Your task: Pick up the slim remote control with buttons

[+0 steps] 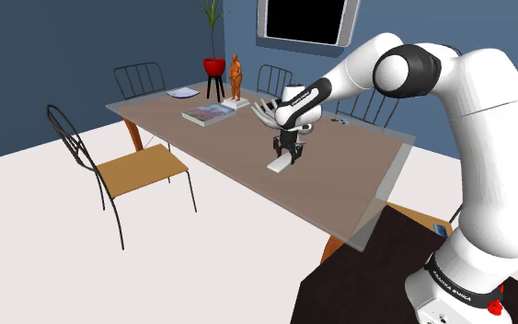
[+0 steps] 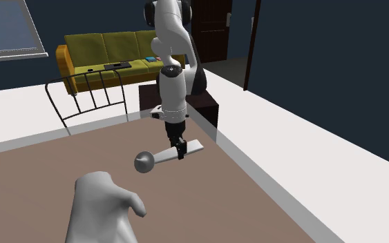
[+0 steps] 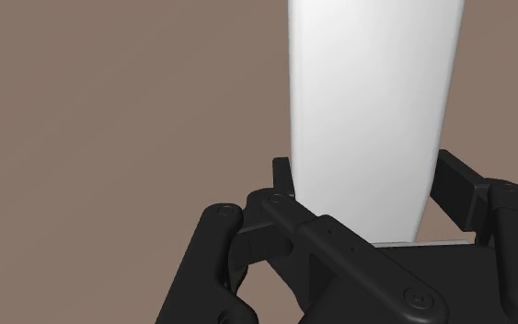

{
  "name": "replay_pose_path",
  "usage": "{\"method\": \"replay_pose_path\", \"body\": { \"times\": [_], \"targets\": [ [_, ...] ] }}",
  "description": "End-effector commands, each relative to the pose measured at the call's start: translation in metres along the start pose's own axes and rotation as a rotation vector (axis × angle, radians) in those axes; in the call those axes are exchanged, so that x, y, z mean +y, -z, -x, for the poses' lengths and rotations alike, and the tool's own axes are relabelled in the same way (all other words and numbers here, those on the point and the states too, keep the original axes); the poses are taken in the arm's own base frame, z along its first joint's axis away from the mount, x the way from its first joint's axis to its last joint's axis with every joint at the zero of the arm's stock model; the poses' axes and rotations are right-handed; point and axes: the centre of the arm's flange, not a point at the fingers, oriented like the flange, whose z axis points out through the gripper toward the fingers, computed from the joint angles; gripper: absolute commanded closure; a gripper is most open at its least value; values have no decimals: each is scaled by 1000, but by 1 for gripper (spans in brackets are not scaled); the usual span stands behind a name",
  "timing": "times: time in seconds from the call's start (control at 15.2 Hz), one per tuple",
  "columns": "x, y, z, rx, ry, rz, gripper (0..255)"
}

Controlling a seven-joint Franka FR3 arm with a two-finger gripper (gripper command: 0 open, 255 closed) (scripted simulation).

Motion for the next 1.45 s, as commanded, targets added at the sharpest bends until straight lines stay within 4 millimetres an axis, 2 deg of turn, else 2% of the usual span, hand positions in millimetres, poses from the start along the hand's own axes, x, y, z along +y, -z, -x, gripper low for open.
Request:
{"method": "replay_pose_path", "body": {
  "times": [0.0,0.26,1.25,1.39],
  "targets": [
    [0,0,0,0,0,0,255],
    [0,0,0,0,0,0,255],
    [1,79,0,0,0,0,255],
    [1,80,0,0,0,0,255]
  ]
}}
